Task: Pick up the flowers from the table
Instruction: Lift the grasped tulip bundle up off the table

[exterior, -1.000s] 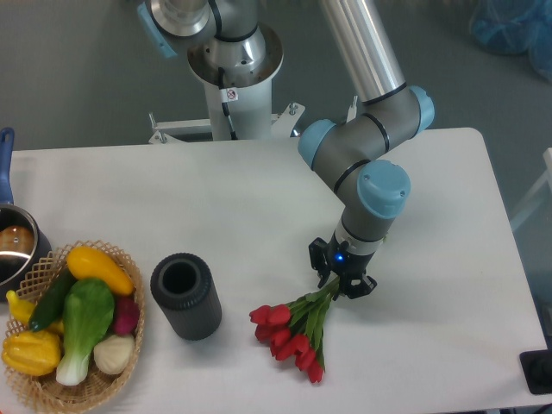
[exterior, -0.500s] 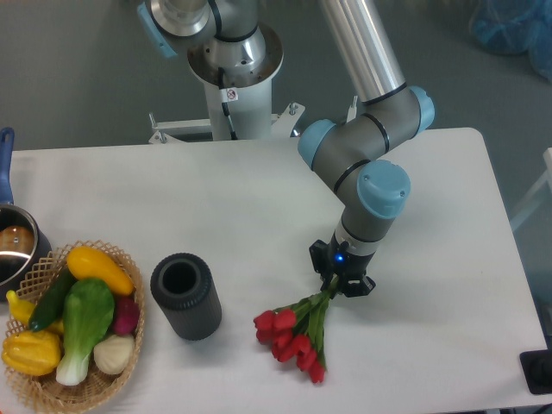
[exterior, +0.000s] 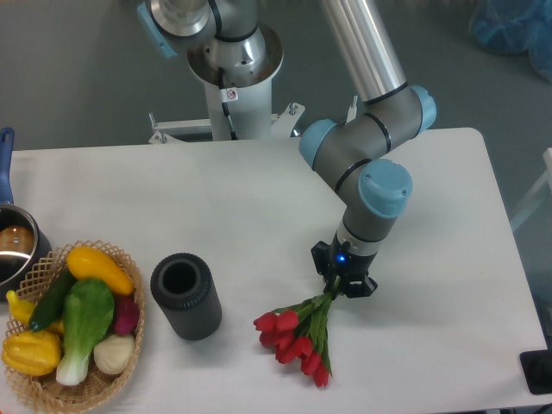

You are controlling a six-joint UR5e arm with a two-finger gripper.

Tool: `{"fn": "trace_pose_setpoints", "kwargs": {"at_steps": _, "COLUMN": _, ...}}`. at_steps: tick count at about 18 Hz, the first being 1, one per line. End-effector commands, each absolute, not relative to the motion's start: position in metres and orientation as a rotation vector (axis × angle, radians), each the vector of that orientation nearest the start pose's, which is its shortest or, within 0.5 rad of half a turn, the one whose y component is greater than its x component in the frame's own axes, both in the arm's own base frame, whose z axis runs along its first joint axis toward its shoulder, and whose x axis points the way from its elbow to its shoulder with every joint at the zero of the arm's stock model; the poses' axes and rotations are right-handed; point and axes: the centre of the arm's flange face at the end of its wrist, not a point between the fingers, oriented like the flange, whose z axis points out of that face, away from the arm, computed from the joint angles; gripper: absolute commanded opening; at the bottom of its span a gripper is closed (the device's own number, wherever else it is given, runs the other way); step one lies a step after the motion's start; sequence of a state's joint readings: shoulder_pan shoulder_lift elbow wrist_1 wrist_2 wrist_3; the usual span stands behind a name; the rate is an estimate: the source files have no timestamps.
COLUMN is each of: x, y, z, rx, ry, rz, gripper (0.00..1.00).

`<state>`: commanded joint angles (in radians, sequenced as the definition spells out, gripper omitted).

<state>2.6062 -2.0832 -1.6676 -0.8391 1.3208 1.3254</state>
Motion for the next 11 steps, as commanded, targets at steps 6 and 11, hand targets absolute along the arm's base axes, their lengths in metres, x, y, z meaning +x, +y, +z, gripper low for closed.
{"fn": "trace_pose_setpoints", "kwargs": {"at_steps": 6, "x": -0.481, "y": 0.465, "z": 0.28, "rx": -2.753, "ry": 0.372, "rz": 0.117, "gripper": 0.24}}
{"fn": "trace_pose_setpoints", "kwargs": {"at_steps": 11, "x": -0.489, "y": 0.459, "z": 0.329, "rx": -2.578, "ry": 0.333, "rz": 0.126, "gripper": 0.24}}
